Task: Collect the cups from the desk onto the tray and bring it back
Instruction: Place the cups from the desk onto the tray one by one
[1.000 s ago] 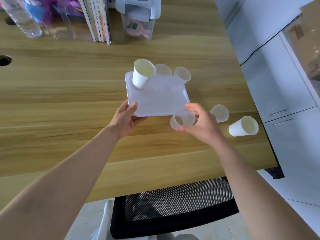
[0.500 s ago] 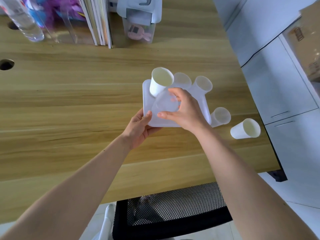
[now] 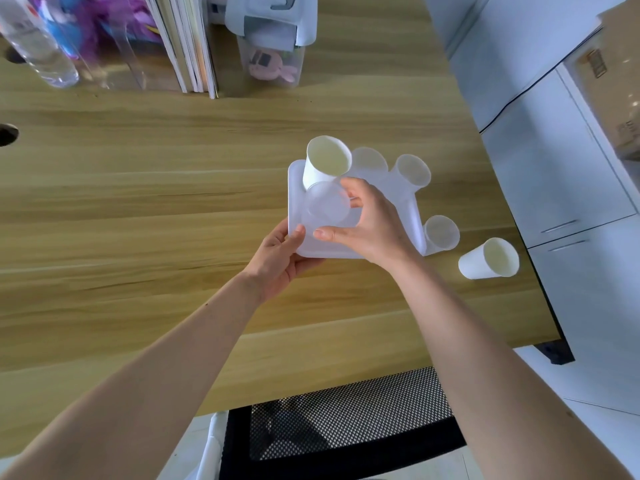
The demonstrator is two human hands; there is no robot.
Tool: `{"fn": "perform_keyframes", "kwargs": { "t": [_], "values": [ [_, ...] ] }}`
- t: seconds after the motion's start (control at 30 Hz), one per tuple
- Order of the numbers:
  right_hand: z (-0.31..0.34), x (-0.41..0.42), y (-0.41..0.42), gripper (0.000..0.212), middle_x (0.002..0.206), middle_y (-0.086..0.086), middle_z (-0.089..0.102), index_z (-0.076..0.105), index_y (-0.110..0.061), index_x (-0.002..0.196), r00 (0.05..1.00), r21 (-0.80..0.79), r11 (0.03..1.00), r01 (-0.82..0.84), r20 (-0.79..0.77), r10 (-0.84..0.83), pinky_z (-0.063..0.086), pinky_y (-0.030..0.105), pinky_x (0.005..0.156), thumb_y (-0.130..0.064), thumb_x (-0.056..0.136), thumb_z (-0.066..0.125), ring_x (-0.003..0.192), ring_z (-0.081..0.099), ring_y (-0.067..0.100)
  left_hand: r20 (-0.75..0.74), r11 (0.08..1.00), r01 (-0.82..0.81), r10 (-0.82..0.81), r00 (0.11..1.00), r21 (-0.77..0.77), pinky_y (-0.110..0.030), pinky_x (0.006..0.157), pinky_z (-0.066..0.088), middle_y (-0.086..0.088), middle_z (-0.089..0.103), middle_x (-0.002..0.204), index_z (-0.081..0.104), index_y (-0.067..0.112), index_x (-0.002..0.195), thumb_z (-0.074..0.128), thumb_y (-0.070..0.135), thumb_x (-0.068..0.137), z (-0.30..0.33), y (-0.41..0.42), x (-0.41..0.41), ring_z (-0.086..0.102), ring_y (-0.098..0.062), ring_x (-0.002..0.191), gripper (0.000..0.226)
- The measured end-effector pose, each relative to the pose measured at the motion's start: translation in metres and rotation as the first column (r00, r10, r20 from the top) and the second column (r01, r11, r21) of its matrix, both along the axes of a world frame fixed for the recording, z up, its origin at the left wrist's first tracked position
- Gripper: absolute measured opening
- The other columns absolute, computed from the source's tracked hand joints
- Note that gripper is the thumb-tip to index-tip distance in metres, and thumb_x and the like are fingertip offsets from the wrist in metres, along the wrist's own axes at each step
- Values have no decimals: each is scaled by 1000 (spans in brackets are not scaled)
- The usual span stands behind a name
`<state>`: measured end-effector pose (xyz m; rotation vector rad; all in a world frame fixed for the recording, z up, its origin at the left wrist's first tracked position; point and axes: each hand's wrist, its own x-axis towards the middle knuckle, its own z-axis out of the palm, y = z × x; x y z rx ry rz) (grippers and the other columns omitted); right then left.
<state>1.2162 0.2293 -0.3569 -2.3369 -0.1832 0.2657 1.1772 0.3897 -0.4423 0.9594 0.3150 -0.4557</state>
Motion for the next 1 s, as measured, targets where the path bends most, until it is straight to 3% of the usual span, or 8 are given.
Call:
{"fn": "perform_keyframes", "kwargs": {
  "t": [0.1,0.23,0.37,0.5,0.7,0.87,1.0],
  "values": [
    [0,-4,-13,90,131,-2,54,44,-22,136,998,19,998,56,-18,-56,44,28,94,-40,60,89,116,54,11,-2,1000,3,-3,1000,14,-42,96,53,-11,62,134,50,18,138,46,25,102,-1,0,5,63,-28,117,37],
    [-4,-14,-44,86,128,-4,57,47,-22,135,987,45,986,161,-21,-161,41,21,88,-36,61,89,113,56,8,-17,1000,-9,10,1000,14,-39,91,56,-9,64,129,50,17,138,45,23,102,-2,-1,12,64,-26,115,36],
    [-17,-15,-86,80,127,-4,57,51,-19,132,948,21,948,318,10,-319,44,27,96,-34,63,88,115,56,12,-37,999,-37,38,999,17,-36,86,58,-6,67,121,55,18,132,44,21,102,-6,-4,21,67,-22,108,31],
    [-31,-8,-122,87,140,-2,45,41,-24,140,908,-35,907,419,20,-419,34,26,98,-35,66,86,131,42,17,-41,999,-42,43,998,24,-37,88,57,-5,68,121,55,18,132,43,20,103,-11,-7,30,68,-21,107,31],
    [-43,7,-146,97,150,4,35,30,-19,148,910,-126,903,411,-8,-416,29,42,112,-33,69,84,139,30,23,-56,998,-64,65,996,30,-40,91,56,-6,68,123,54,16,134,43,20,103,-20,-7,42,67,-22,111,33],
    [-56,13,-154,89,147,8,38,32,-15,146,910,-141,906,398,-63,-410,28,28,101,-25,74,82,136,34,24,-64,997,-64,66,996,43,-38,89,57,-4,69,122,59,21,127,44,21,103,-26,-9,48,67,-21,110,28],
    [-59,13,-156,85,144,8,39,35,-15,144,907,-119,906,405,-68,-415,31,26,97,-24,74,82,132,40,23,-73,997,-60,63,995,40,-40,91,56,-7,66,126,56,18,130,45,21,102,-27,-9,51,66,-23,113,31]
  ]
}}
